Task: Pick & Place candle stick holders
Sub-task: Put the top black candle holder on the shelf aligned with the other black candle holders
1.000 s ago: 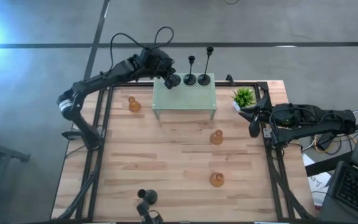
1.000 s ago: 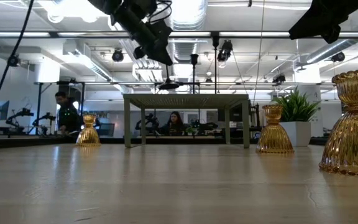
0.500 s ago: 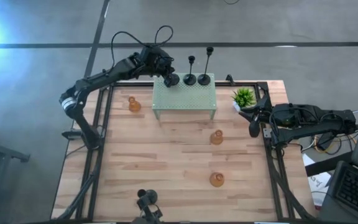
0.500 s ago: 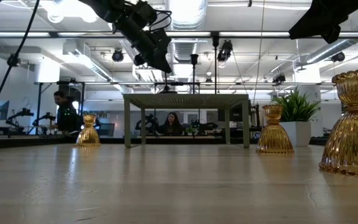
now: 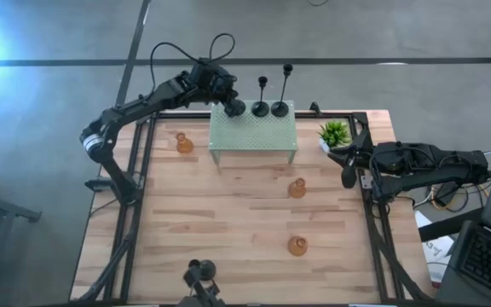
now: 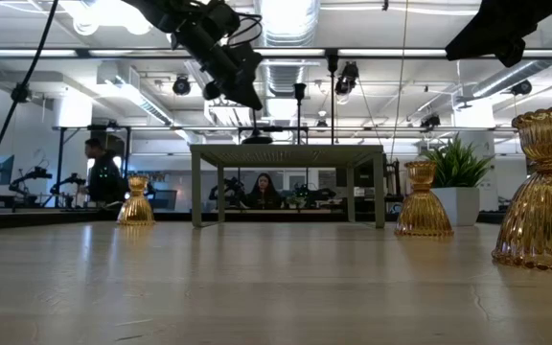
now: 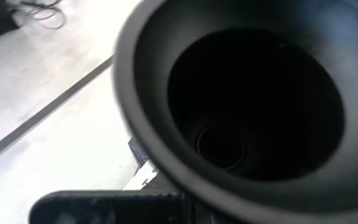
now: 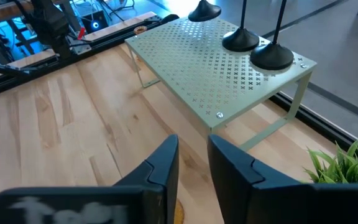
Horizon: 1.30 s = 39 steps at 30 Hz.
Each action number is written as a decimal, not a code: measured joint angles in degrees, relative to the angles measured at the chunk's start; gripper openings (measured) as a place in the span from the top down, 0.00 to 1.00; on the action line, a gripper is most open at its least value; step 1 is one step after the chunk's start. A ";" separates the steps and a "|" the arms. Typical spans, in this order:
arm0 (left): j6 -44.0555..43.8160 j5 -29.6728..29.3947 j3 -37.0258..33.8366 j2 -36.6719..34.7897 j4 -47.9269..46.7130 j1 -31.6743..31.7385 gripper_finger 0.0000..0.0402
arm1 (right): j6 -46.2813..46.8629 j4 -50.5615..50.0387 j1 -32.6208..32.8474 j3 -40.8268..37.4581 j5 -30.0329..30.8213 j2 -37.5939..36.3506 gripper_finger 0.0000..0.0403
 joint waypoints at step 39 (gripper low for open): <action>-2.84 -4.16 -0.02 5.06 4.76 -0.87 0.96 | -0.02 0.00 -0.02 0.00 0.00 0.01 0.79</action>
